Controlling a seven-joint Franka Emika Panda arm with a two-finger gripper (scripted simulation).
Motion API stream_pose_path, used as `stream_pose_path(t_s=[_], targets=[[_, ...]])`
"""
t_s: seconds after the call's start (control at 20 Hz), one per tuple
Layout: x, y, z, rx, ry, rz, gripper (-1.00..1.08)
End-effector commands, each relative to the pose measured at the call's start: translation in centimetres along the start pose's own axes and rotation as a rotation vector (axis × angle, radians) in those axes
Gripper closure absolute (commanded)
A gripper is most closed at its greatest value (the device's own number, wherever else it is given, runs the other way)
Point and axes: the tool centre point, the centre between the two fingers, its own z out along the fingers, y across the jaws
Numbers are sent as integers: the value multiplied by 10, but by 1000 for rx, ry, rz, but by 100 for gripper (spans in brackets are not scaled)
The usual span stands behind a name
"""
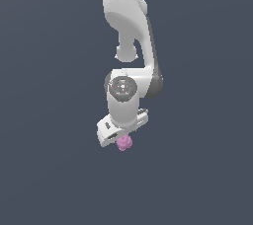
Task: Pick up the object and move it to a goal position.
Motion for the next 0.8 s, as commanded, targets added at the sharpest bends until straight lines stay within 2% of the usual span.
stream_pose_path(t_s=[0.0, 0.4, 0.75], targets=[[0, 4, 4, 0, 0, -18, -92], [0, 6, 10, 0, -2, -22, -92], [-1, 5, 45, 0, -1, -25, -92]])
